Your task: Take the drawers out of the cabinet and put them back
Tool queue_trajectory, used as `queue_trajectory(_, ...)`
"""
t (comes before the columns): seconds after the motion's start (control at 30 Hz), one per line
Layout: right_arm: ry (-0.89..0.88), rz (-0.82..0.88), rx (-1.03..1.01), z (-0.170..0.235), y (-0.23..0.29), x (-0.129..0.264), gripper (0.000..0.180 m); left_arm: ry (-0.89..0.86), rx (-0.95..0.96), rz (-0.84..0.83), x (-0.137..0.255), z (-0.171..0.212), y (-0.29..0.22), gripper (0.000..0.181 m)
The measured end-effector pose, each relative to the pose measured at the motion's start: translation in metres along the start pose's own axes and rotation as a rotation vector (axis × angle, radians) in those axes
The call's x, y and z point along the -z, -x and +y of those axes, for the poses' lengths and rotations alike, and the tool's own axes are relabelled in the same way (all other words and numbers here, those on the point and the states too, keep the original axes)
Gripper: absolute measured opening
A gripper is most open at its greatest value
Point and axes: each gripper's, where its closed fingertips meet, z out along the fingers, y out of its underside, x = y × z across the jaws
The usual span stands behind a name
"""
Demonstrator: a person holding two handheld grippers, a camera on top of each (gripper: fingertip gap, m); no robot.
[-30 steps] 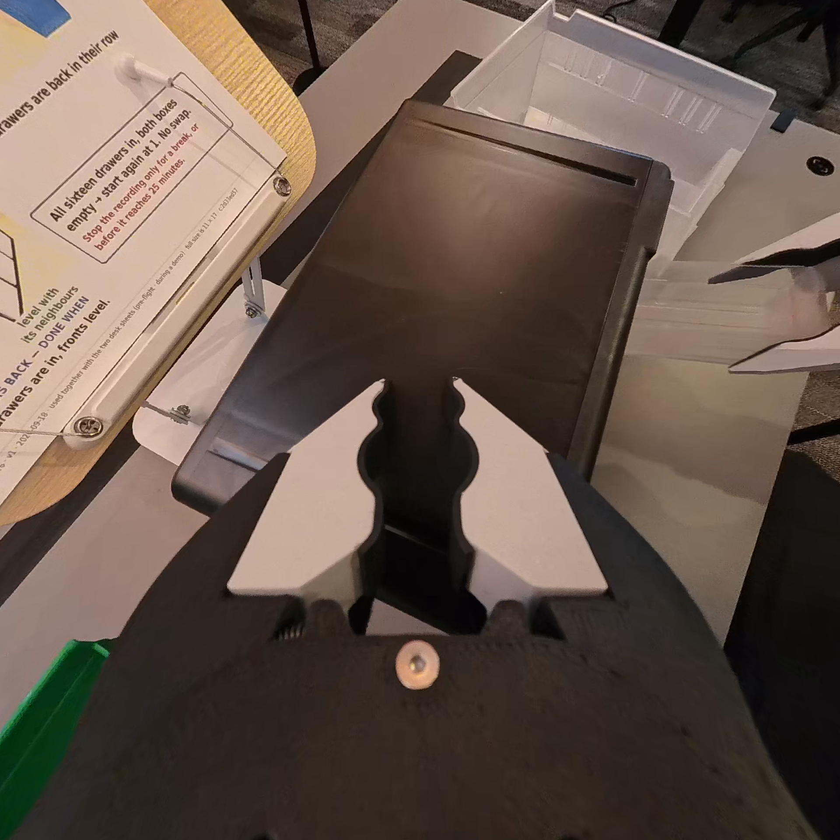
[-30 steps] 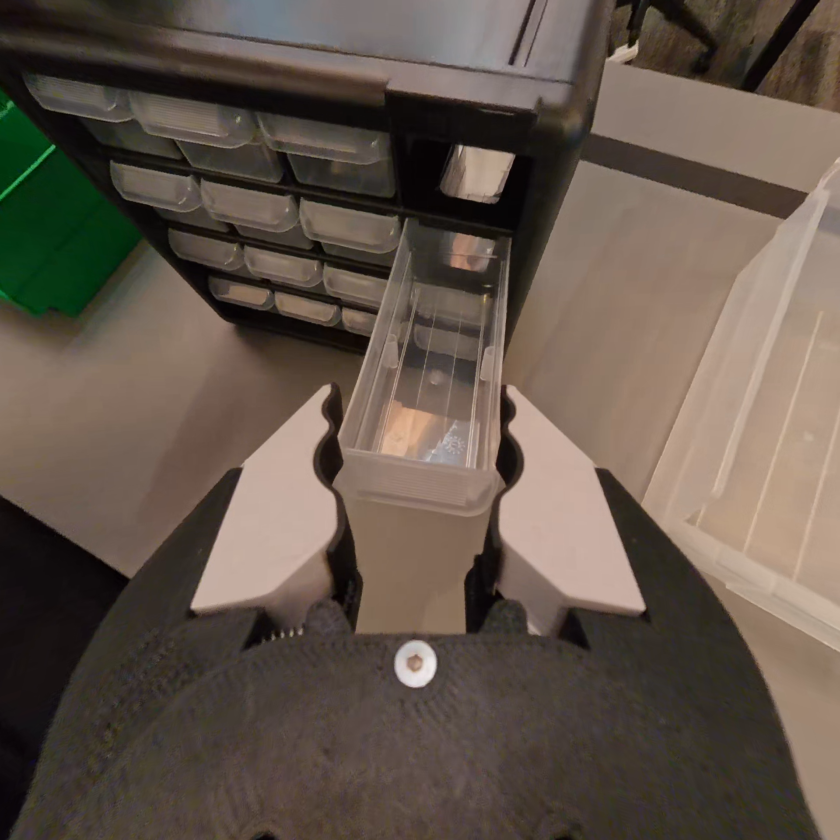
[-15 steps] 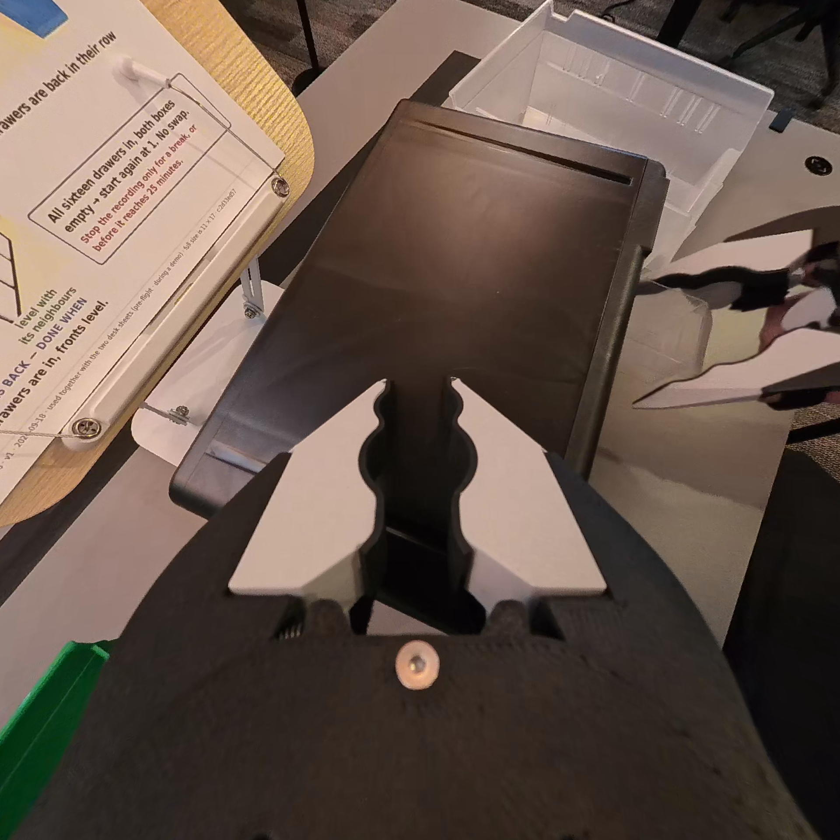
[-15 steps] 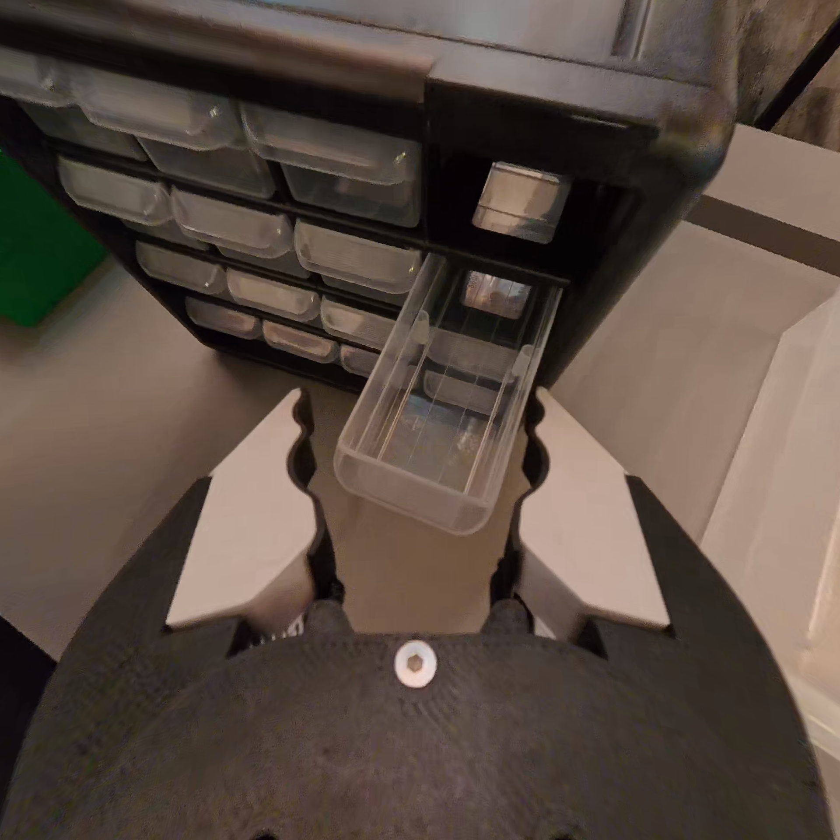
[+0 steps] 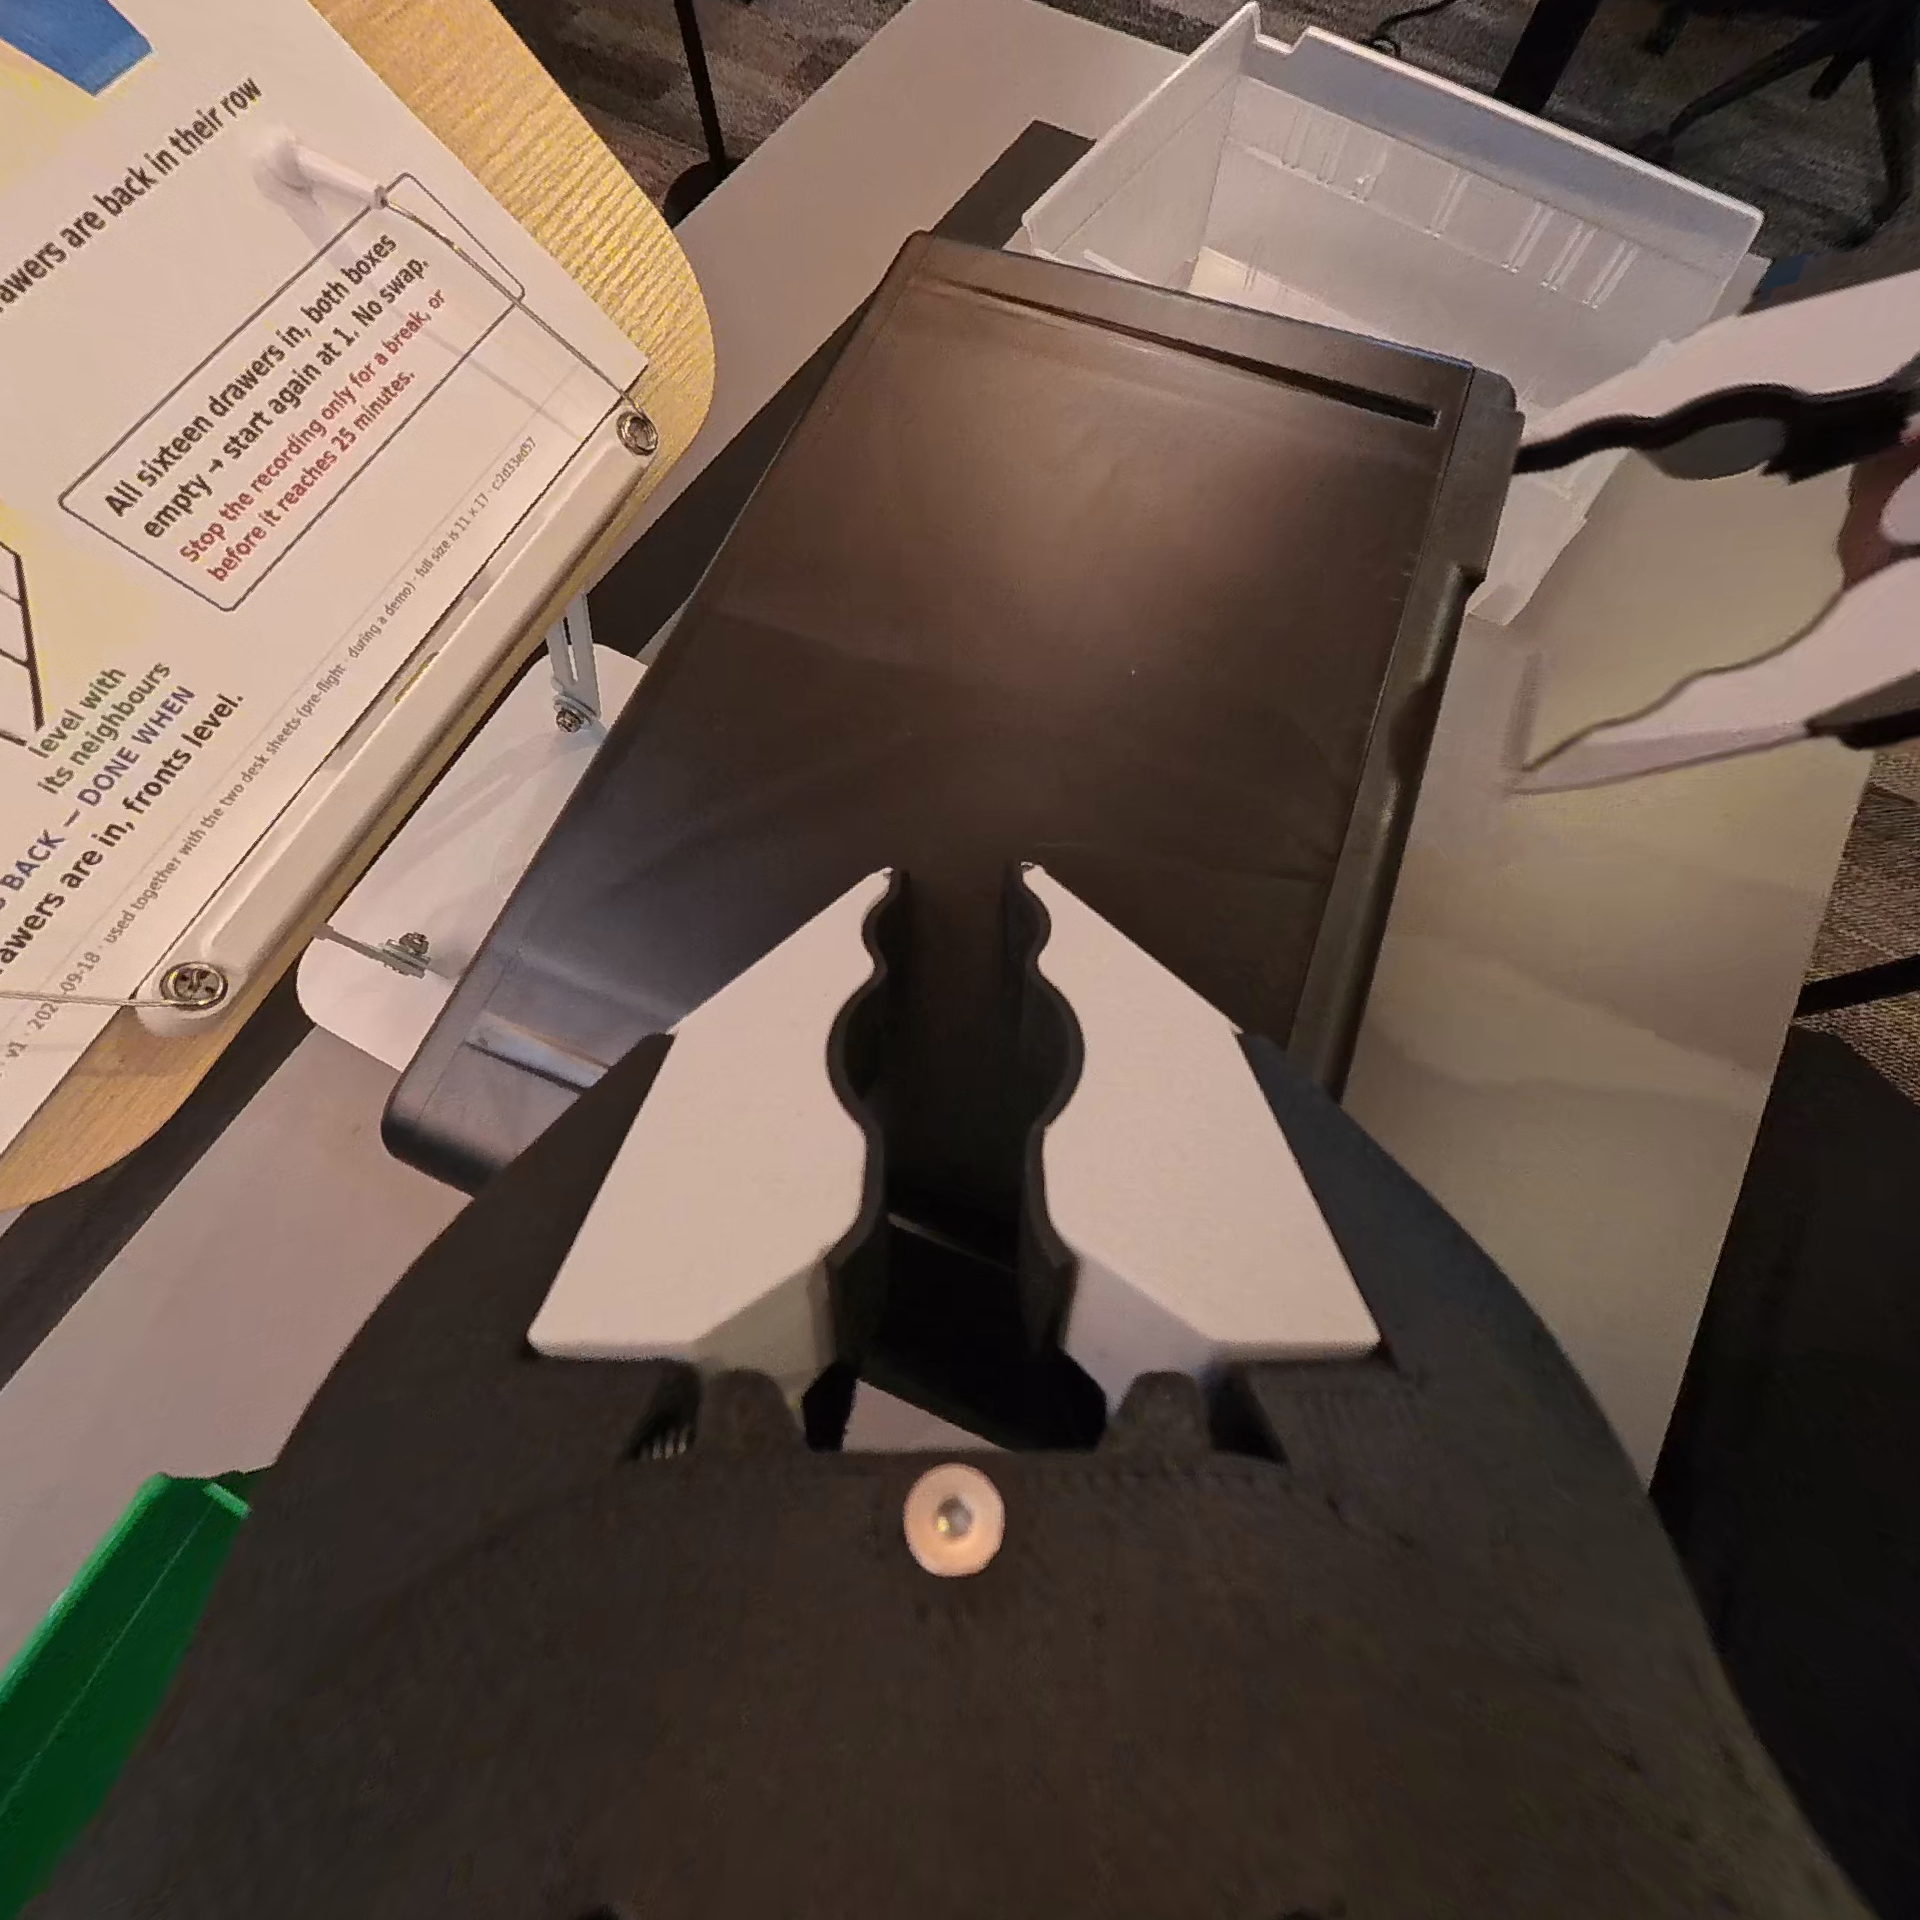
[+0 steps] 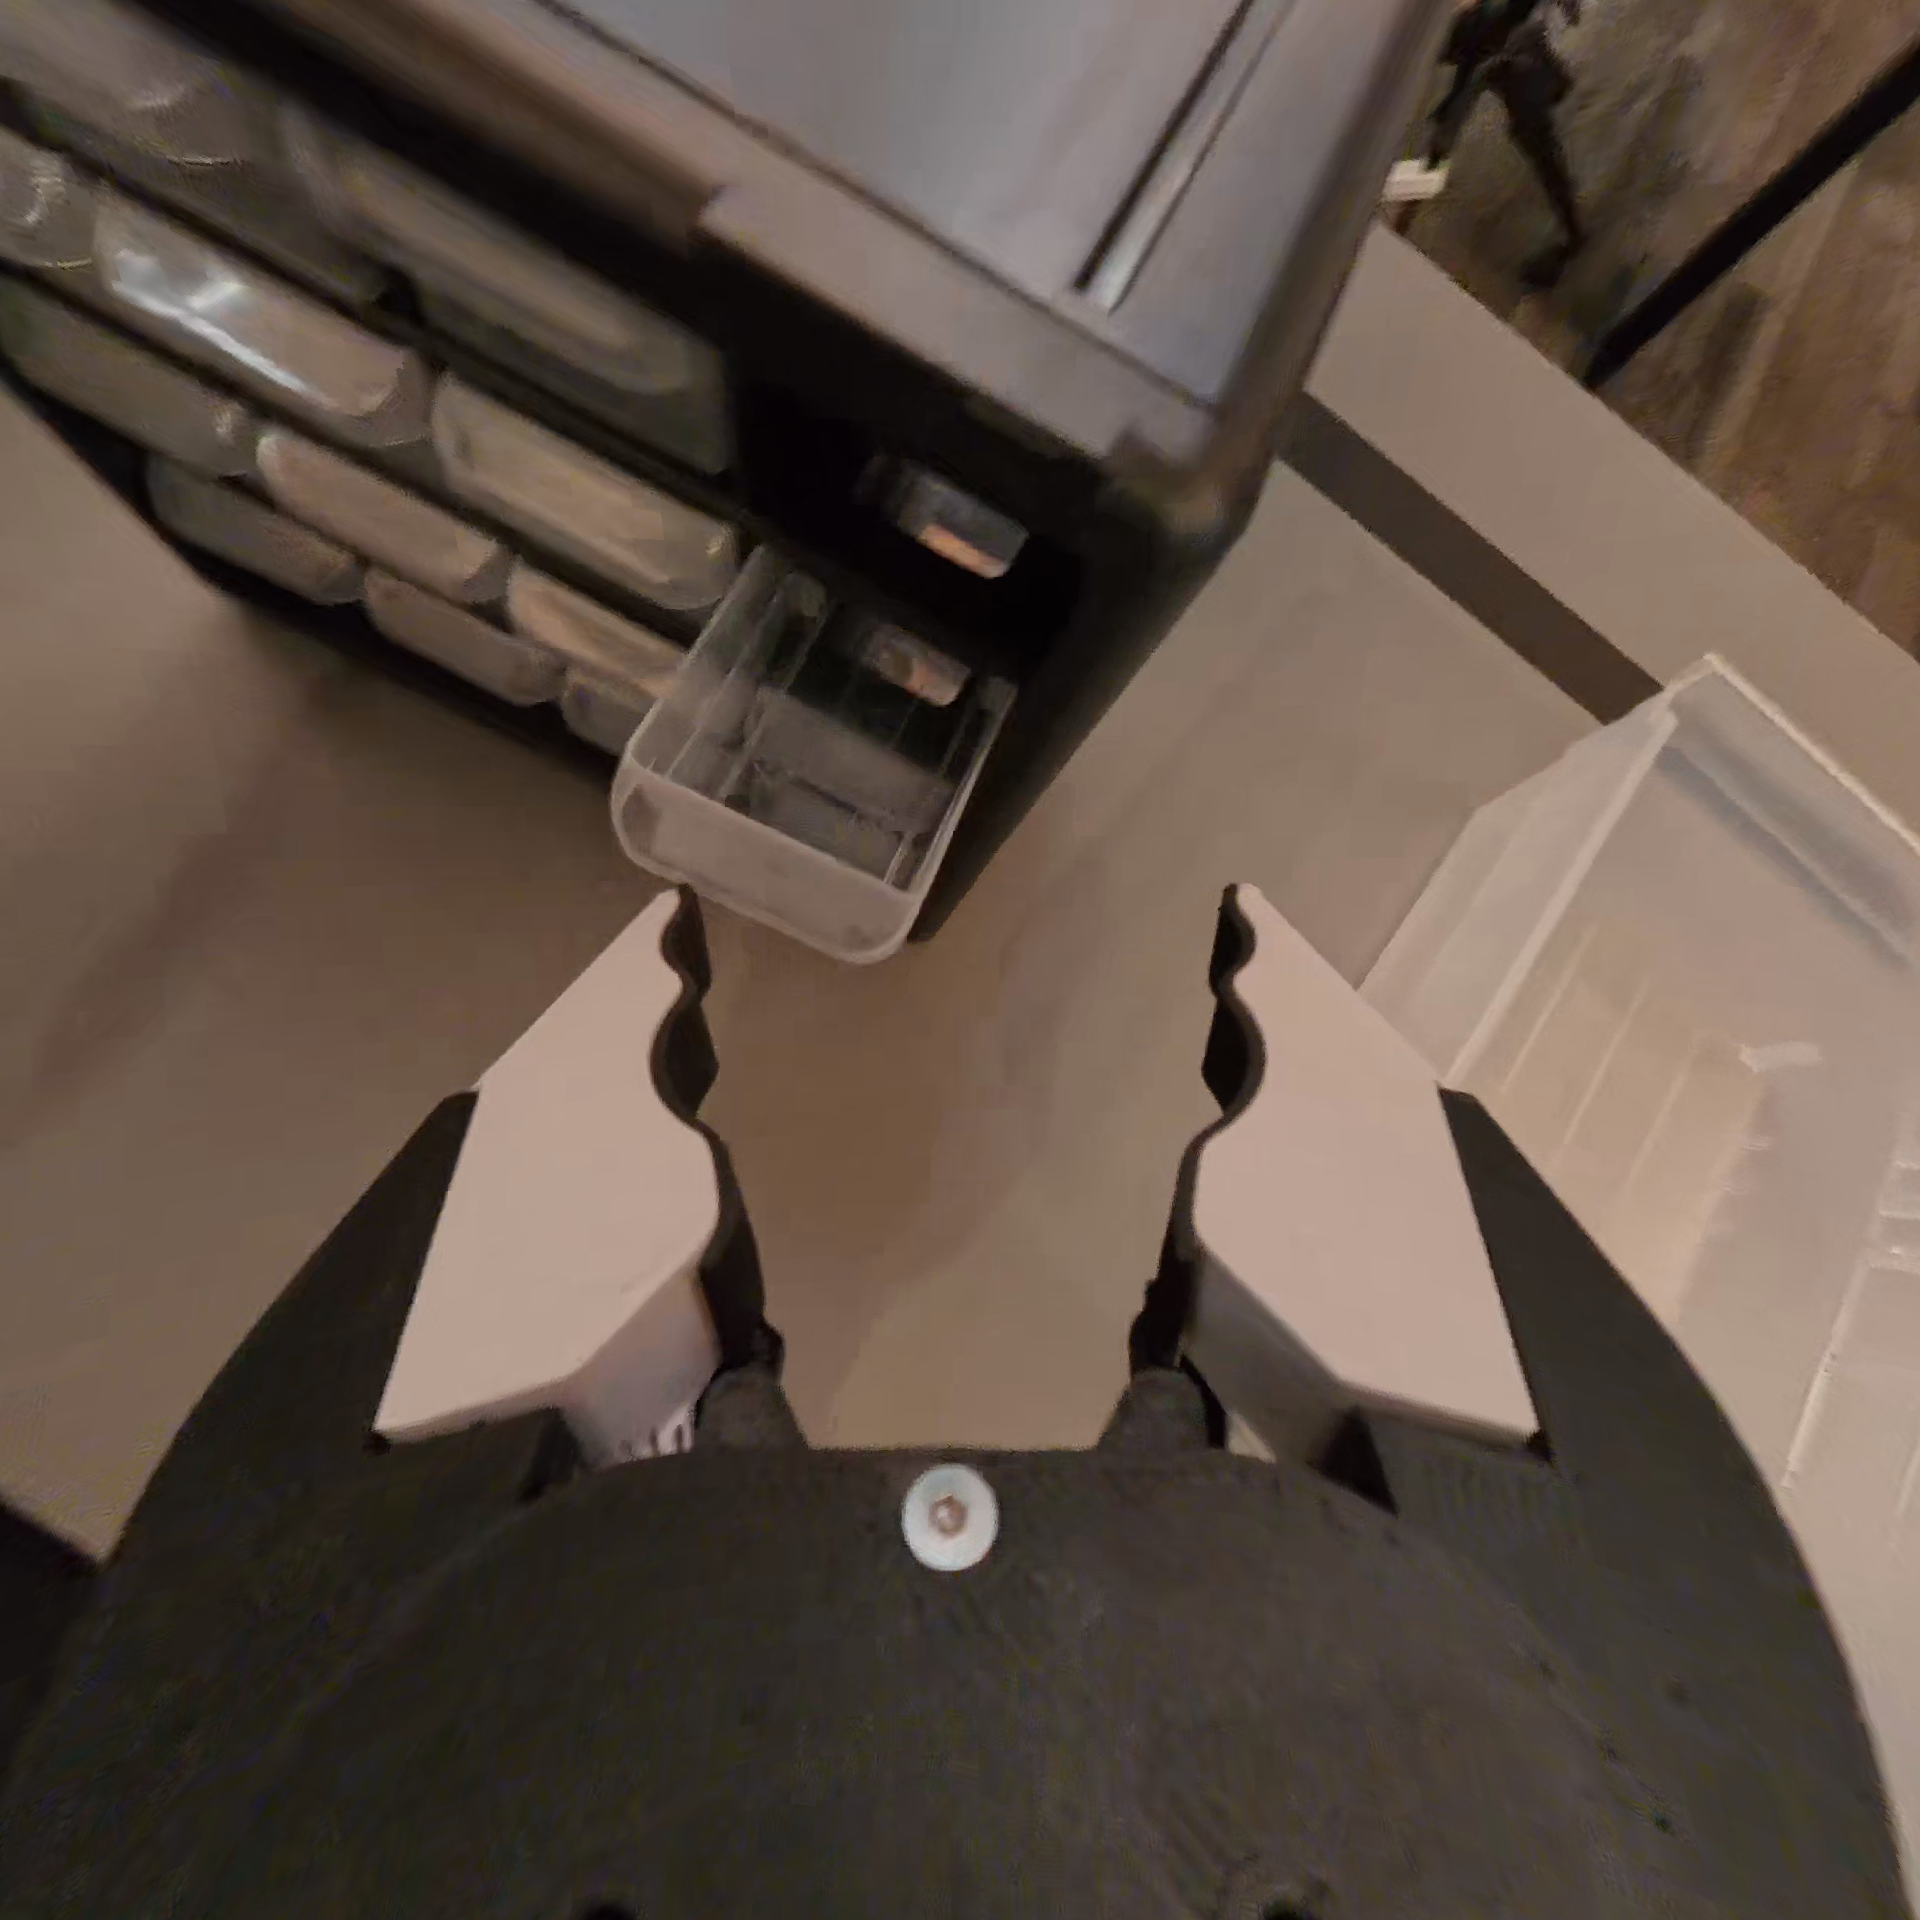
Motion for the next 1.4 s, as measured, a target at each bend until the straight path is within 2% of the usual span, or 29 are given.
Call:
queue_trajectory(0.27,-0.021,0.213,-0.043,-0.016,-0.034,-0.038,0.098,0.0,0.002,-0.002,0.0,0.0,0.001,0.018)
queue_trajectory(0.5,-0.079,0.188,-0.122,-0.01,-0.026,-0.028,0.096,-0.008,0.007,-0.007,0.0,0.0,0.001,0.018)
queue_trajectory(0.57,-0.087,0.173,-0.114,-0.006,-0.018,-0.021,0.095,-0.004,0.005,-0.004,0.004,0.003,0.001,0.029)
queue_trajectory(0.73,-0.131,0.126,-0.07,0.0,0.01,-0.004,0.09,-0.092,0.059,-0.255,0.06,0.02,0.064,0.039)
queue_trajectory(0.83,-0.127,0.117,-0.047,0.006,0.02,-0.003,0.091,-0.019,0.215,-0.348,0.086,0.069,0.117,0.049)
queue_trajectory(0.97,-0.126,0.098,-0.051,0.006,0.028,-0.008,0.092,0.061,0.384,-0.418,0.097,0.141,0.168,0.048)
queue_trajectory(1.17,-0.101,0.079,-0.015,0.008,0.045,-0.016,0.091,0.222,0.547,-0.373,0.06,0.228,0.192,0.048)
queue_trajectory(1.23,-0.094,0.072,-0.007,0.009,0.05,-0.019,0.091,0.279,0.553,-0.371,0.045,0.246,0.196,0.059)
queue_trajectory(1.3,-0.089,0.067,0.002,0.009,0.054,-0.021,0.091,0.329,0.536,-0.381,0.033,0.257,0.199,0.05)
queue_trajectory(1.4,-0.081,0.06,0.016,0.011,0.06,-0.023,0.091,0.37,0.535,-0.394,0.025,0.268,0.204,0.026)
